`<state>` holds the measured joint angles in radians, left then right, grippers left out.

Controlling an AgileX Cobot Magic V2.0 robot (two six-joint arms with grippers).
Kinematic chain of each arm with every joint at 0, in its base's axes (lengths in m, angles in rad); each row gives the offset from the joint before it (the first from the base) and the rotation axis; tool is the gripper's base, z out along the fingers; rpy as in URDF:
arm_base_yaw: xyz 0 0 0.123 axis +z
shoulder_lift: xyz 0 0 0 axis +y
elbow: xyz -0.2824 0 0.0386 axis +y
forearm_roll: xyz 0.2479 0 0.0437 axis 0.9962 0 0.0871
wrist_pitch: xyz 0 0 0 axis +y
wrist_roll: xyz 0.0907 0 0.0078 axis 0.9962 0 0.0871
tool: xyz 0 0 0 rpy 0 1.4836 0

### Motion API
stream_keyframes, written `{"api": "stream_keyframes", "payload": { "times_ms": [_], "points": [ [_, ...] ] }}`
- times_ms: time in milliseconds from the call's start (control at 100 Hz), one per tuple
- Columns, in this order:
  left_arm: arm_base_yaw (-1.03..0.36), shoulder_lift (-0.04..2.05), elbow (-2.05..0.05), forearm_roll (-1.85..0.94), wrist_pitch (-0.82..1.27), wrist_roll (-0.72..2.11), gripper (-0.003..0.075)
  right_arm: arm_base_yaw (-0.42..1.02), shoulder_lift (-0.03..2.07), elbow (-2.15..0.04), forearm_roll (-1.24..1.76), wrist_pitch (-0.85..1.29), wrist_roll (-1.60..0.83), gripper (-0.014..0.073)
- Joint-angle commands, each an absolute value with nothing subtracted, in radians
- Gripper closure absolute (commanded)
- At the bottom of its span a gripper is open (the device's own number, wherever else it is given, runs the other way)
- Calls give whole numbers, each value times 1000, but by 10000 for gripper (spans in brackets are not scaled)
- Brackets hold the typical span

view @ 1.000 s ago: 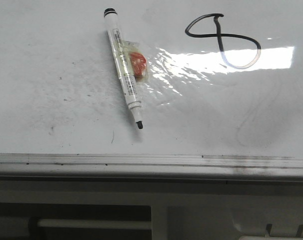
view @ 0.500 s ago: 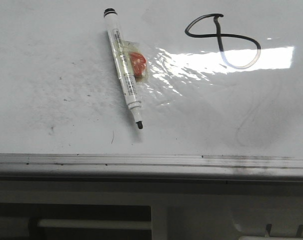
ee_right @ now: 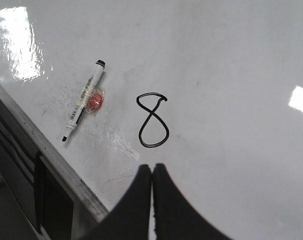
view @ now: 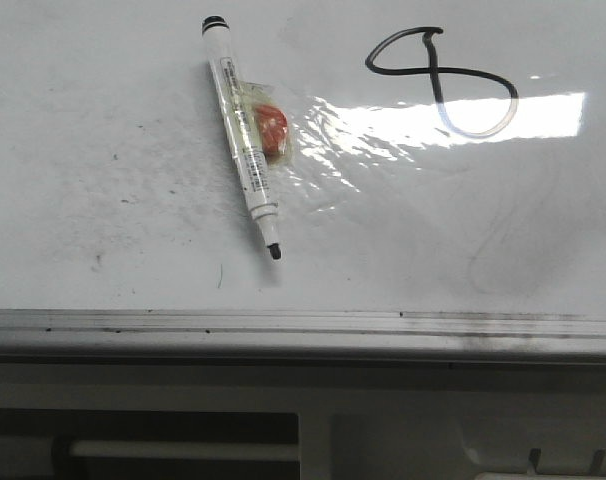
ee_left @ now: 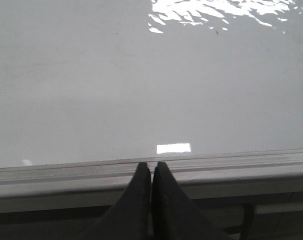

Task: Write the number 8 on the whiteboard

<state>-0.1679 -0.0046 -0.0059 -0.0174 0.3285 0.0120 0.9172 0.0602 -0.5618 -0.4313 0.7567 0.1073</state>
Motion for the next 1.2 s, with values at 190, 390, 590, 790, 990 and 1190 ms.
{"api": "stream_keyframes", "payload": {
  "times_ms": [190,390,590,790,990,1190],
  "points": [
    [-166,-32,34,-24,284,0,741,911,74,-581,-456,685,105,636],
    [-166,-32,34,-24,284,0,741,815,88,-522,-529,662,107,636],
    [-166,-32,34,-24,284,0,741,482,98,-330,-351,384,114,636],
    [-166,-32,34,-24,284,0,741,159,98,-57,-184,63,114,636],
    [-166,-32,34,-24,284,0,741,21,52,24,-180,199,114,636],
    [-166,-32,34,-24,282,0,741,15,-31,24,-177,300,114,636]
  ]
}}
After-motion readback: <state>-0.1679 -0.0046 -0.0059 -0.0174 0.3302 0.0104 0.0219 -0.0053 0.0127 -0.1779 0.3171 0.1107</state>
